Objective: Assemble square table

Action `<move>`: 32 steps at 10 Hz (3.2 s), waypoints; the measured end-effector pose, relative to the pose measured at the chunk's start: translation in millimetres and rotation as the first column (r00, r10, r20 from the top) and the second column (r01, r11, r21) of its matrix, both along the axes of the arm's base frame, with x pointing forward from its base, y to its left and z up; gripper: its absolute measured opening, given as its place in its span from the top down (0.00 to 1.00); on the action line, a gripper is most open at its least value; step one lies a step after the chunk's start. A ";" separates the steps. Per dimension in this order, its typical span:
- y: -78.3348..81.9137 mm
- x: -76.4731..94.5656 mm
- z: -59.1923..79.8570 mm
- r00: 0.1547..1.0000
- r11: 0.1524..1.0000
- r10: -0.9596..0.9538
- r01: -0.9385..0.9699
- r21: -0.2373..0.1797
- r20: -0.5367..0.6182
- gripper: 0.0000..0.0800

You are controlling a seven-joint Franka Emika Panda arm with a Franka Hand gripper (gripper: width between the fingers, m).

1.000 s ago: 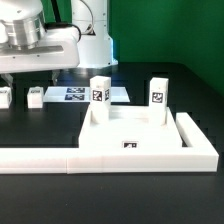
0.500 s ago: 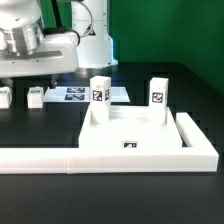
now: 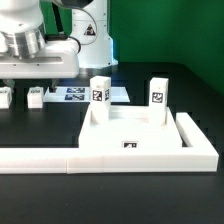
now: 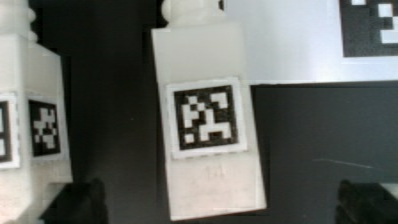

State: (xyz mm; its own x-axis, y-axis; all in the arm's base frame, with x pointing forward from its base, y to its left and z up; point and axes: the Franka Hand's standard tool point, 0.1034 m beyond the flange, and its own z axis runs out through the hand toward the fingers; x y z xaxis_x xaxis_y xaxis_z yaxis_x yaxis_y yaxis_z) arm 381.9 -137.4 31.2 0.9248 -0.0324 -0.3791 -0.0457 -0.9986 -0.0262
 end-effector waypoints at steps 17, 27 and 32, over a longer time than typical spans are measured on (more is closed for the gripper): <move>4.6 -30.9 -24.8 0.905 0.995 0.072 -0.036 0.093 -0.419 0.34; 26.2 6.4 -2.8 0.903 0.989 0.114 -0.062 0.136 -0.415 0.64; 31.2 58.2 39.0 0.926 0.987 0.103 -0.051 0.151 -0.362 0.64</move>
Offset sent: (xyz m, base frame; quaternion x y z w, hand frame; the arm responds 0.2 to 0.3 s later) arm -0.0136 -0.0136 -0.0005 -0.0564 -0.0022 0.0121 0.9983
